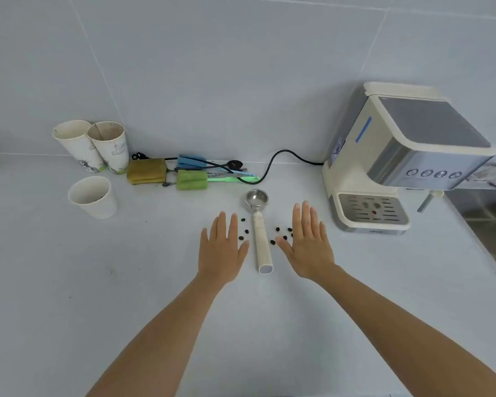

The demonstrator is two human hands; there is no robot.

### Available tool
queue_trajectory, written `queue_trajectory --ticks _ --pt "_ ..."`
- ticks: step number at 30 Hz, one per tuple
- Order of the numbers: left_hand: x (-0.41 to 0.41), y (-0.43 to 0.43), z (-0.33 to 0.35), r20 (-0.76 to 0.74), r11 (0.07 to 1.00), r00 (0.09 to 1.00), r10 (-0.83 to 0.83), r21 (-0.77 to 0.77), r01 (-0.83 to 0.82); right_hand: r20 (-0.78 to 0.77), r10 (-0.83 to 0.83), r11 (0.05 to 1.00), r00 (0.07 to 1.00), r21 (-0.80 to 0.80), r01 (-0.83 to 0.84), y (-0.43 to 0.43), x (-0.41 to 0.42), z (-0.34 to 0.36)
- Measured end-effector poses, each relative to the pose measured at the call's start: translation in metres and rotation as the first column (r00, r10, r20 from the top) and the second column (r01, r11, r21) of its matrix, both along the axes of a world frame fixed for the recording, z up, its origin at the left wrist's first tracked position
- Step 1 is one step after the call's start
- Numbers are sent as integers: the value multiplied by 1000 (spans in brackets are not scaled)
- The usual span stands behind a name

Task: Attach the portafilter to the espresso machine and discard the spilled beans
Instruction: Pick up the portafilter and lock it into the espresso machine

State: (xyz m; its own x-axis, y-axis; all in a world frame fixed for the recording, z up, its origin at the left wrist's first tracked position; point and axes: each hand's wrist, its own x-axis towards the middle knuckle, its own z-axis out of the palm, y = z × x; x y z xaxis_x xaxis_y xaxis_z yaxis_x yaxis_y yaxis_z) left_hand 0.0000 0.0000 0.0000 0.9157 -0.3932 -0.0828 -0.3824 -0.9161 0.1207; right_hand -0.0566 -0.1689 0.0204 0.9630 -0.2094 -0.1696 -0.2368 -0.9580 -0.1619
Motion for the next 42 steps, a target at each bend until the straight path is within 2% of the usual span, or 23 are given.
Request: queue_trajectory --ticks 2,4,7,15,20,24,28,30,32,35,37,39,42 --pt "-3 -6 -5 4 993 1000 7 -118 -6 21 -24 1000 999 10 24 0 -5 -4" --pt "-9 -12 -15 26 987 999 -34 -156 37 -19 -43 998 999 41 44 -2 -12 -13" --pt "-11 -26 -21 -227 980 973 33 -184 -76 -91 -47 996 995 67 53 -4 -25 -27" --pt "-5 -62 -27 -538 900 828 155 -269 -344 -325 -75 986 943 114 118 -5 -53 -65" --pt "1 -77 -33 -547 867 802 241 -251 -431 -389 -82 982 917 123 140 -6 -62 -77" --pt "7 -84 -37 -563 868 776 285 -192 -458 -371 -62 981 927 148 125 -7 -62 -81" --pt "10 -84 -39 -572 849 764 298 -207 -487 -344 -53 982 937 154 112 -10 -64 -89" --pt "13 -82 -39 -599 818 741 302 -236 -524 -332 -51 982 942 157 109 -10 -64 -91" --pt "18 -80 -37 -670 757 682 293 -273 -593 -324 -42 982 945 161 98 -11 -64 -91" --pt "28 -74 -32 -825 626 526 206 -303 -719 -317 -36 981 948 168 93 -11 -65 -91" --pt "35 -69 -28 -884 571 445 141 -295 -766 -317 -38 980 948 172 97 -10 -65 -90" --pt "40 -64 -22 -904 540 414 104 -298 -787 -324 -42 979 945 174 103 -10 -65 -89" --pt "45 -59 -11 -893 556 442 87 -324 -765 -344 -52 977 937 178 119 -9 -64 -87"
